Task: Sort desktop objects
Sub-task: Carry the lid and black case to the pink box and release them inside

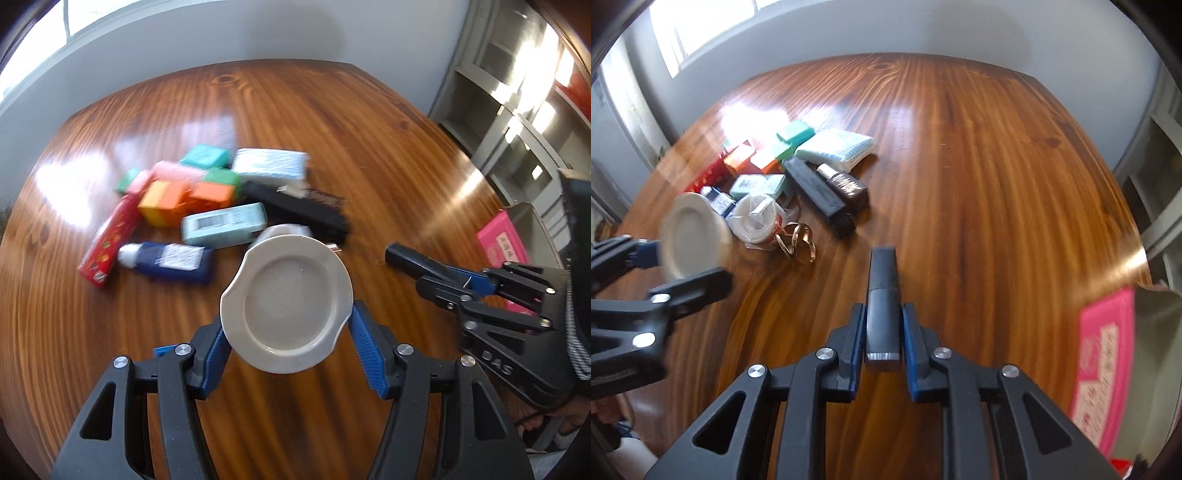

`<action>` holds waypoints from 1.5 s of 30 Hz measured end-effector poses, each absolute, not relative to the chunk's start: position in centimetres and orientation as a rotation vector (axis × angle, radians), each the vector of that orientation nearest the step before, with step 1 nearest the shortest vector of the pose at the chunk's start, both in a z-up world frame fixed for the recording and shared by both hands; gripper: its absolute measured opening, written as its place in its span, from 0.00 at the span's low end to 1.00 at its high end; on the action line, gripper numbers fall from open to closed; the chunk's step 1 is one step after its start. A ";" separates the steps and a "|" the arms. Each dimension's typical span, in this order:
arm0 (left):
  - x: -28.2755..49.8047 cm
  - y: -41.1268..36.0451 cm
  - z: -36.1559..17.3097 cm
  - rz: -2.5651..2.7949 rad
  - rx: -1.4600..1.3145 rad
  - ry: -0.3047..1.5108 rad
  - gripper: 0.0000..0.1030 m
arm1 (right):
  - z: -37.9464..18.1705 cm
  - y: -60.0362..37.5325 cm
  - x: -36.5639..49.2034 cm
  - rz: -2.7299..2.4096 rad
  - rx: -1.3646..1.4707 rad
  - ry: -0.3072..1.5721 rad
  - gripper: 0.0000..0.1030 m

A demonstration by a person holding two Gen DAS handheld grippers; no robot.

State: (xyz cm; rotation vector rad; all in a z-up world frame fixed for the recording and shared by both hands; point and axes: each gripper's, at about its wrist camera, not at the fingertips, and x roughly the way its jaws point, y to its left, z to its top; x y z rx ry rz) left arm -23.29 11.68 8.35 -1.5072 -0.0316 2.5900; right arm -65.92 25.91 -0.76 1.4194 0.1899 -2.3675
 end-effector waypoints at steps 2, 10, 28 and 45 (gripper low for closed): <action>-23.4 13.2 8.6 2.577 -1.491 -0.020 0.62 | 0.5 27.4 -65.3 -2.387 1.406 0.157 0.21; -23.2 19.1 9.7 2.549 -1.425 0.015 0.62 | 3.5 33.0 -63.9 -2.466 1.329 0.100 0.21; -22.7 35.1 11.8 2.459 -1.244 0.077 0.62 | 5.3 48.6 -59.9 -2.609 1.352 0.072 0.21; -21.3 42.1 12.5 2.426 -1.200 0.126 0.62 | 5.3 54.0 -58.0 -2.609 1.341 0.060 0.21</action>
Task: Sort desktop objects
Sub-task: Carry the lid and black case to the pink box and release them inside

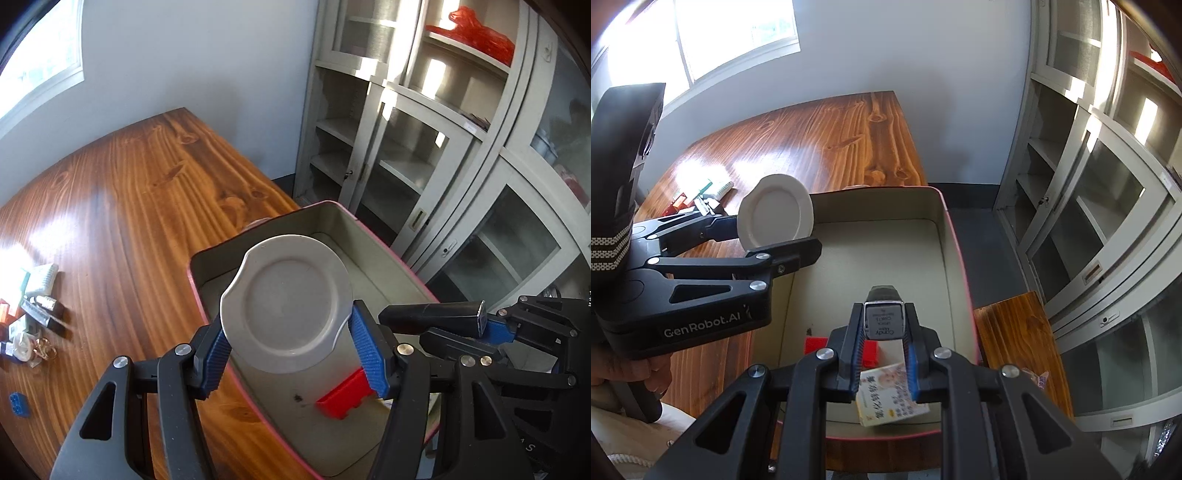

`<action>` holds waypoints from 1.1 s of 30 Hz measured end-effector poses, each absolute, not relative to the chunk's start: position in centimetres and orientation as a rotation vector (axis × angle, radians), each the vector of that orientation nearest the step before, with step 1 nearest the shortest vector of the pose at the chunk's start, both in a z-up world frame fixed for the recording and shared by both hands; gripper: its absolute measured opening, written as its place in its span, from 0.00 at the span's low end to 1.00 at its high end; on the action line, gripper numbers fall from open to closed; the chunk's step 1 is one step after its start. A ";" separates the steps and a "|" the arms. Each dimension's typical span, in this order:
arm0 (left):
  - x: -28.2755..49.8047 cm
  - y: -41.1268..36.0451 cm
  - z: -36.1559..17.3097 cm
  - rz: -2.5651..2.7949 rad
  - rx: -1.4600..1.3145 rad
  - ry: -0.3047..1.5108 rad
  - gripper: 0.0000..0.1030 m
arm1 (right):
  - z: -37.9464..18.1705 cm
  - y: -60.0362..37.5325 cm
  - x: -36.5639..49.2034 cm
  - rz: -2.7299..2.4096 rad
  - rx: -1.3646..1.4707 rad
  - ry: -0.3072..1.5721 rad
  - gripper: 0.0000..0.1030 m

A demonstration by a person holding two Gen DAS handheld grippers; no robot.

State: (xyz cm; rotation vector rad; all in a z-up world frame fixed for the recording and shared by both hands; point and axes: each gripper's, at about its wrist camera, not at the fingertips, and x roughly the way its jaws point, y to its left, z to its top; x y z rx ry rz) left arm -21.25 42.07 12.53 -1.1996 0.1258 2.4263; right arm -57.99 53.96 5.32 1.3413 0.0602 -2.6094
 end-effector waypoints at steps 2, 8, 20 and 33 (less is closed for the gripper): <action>-21.1 42.6 12.6 2.423 -1.195 0.133 0.62 | 5.4 54.3 -57.8 -2.612 1.338 0.058 0.21; -20.8 43.5 12.7 2.424 -1.191 0.144 0.62 | 5.3 54.8 -57.8 -2.605 1.330 0.051 0.21; -20.2 44.2 12.5 2.397 -1.214 0.165 0.63 | 4.7 54.7 -57.3 -2.594 1.360 0.011 0.21; -18.9 41.8 12.4 2.405 -1.236 0.110 0.67 | 3.9 54.7 -57.0 -2.585 1.416 -0.063 0.21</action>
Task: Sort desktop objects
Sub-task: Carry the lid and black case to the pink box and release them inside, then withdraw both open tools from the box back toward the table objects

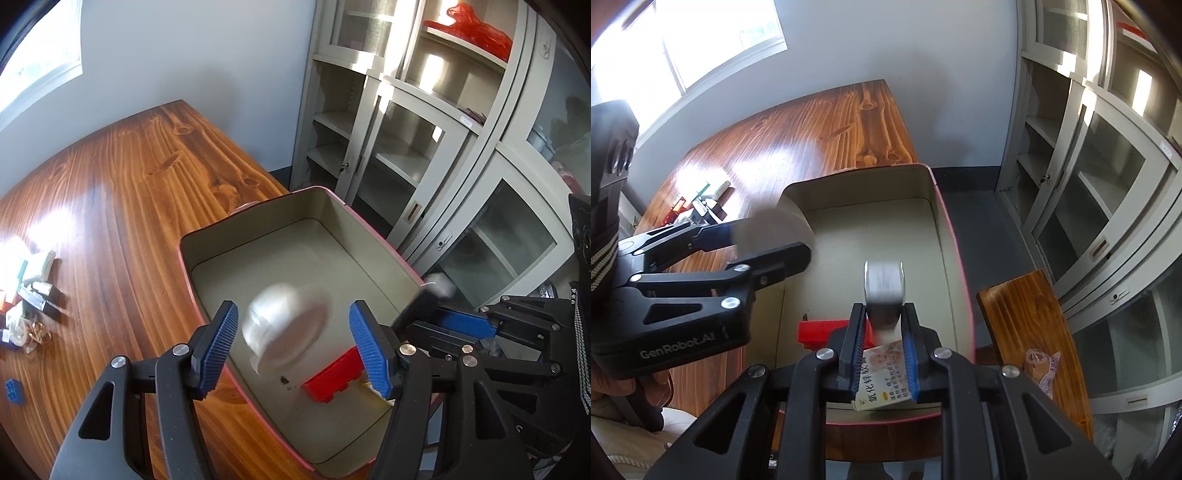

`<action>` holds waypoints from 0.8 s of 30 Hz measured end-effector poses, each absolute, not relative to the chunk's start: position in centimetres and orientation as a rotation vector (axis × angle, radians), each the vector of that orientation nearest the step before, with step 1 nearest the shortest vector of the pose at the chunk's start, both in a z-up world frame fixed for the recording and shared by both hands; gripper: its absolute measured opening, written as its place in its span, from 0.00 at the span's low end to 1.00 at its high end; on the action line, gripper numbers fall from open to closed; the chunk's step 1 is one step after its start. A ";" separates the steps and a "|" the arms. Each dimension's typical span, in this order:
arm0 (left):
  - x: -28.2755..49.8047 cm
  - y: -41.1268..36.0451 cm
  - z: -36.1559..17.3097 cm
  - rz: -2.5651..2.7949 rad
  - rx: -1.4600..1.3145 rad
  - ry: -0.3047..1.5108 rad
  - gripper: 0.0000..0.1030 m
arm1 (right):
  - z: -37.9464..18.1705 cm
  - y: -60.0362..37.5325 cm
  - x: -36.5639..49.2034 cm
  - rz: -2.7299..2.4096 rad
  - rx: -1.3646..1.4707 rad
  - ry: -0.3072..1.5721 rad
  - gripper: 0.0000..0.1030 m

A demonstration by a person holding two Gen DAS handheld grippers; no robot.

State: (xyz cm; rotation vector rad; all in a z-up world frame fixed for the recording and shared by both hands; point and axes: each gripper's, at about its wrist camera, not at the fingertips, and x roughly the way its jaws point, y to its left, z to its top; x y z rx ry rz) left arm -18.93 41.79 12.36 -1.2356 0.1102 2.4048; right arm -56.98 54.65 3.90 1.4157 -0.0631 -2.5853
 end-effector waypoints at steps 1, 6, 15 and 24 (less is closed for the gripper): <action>-18.9 41.5 12.4 2.406 -1.237 0.106 0.68 | 3.9 54.4 -57.0 -2.584 1.415 -0.059 0.21; -18.6 40.3 12.5 2.419 -1.230 0.094 0.69 | 4.1 53.6 -56.9 -2.597 1.411 -0.043 0.21; -18.3 38.8 12.6 2.429 -1.231 0.091 0.69 | 4.3 52.8 -57.0 -2.619 1.419 -0.065 0.21; -18.4 36.5 11.8 2.414 -1.272 0.072 0.69 | 4.6 50.4 -56.7 -2.634 1.402 -0.038 0.52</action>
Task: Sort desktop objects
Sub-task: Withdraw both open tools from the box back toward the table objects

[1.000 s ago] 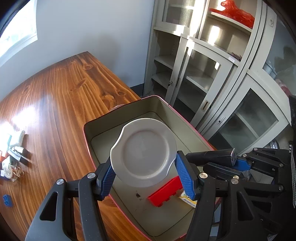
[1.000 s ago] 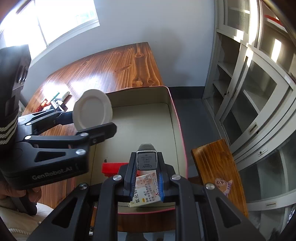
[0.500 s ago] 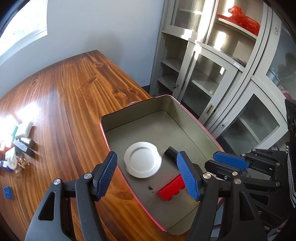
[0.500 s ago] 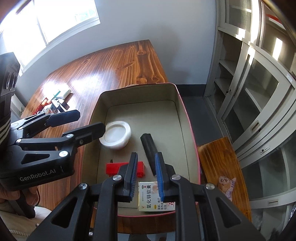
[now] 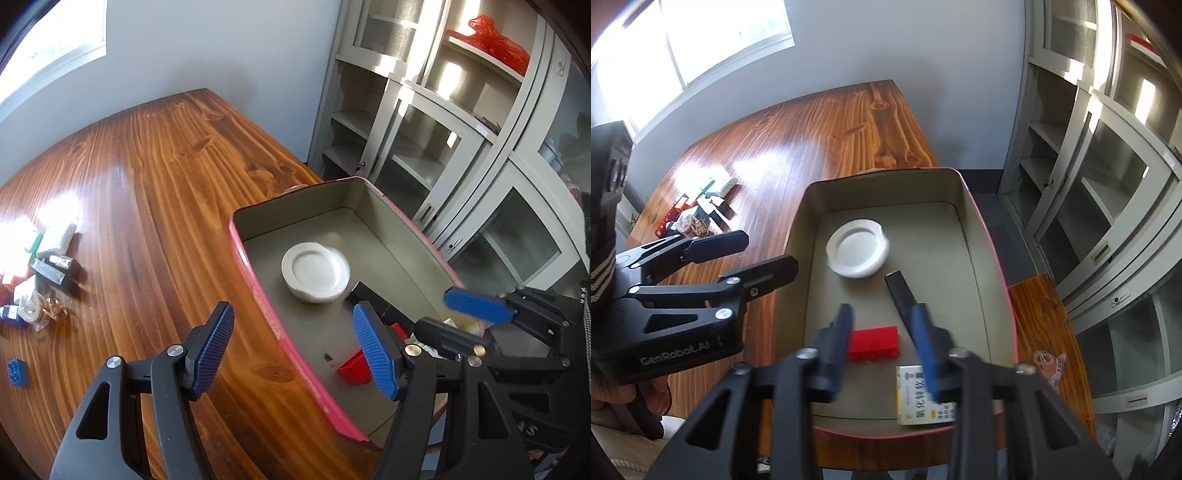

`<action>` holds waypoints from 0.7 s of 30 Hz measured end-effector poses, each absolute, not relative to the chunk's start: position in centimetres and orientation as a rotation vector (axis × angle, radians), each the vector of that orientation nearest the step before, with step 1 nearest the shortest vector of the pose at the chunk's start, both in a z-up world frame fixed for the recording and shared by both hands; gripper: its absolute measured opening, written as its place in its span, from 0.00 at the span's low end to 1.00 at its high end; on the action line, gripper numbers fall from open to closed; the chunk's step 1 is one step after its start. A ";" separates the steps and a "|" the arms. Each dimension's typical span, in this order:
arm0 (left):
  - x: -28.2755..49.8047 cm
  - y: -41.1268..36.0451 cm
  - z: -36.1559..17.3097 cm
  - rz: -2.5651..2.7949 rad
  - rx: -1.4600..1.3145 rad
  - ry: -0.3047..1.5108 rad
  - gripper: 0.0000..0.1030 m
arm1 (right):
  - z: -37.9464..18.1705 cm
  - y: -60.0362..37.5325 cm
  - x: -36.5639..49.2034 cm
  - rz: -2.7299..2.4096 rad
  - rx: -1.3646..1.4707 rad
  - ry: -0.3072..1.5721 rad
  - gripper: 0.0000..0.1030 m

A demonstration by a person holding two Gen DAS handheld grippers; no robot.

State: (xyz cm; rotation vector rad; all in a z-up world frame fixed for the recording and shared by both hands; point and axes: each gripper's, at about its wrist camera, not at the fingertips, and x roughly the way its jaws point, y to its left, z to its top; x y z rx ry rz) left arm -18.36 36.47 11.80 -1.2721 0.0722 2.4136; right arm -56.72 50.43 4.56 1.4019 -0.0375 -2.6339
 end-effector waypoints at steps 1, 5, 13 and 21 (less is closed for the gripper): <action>-18.3 36.2 11.8 2.412 -1.272 0.074 0.69 | 4.7 50.2 -56.6 -2.642 1.394 -0.037 0.55; -18.3 35.3 11.7 2.402 -1.276 0.080 0.69 | 4.7 49.5 -56.6 -2.649 1.397 -0.048 0.55; -18.4 32.4 11.1 2.401 -1.314 0.056 0.69 | 4.6 46.7 -56.8 -2.628 1.409 -0.024 0.61; -18.5 29.3 10.5 2.419 -1.373 0.034 0.69 | 4.1 43.4 -57.3 -2.575 1.407 0.005 0.65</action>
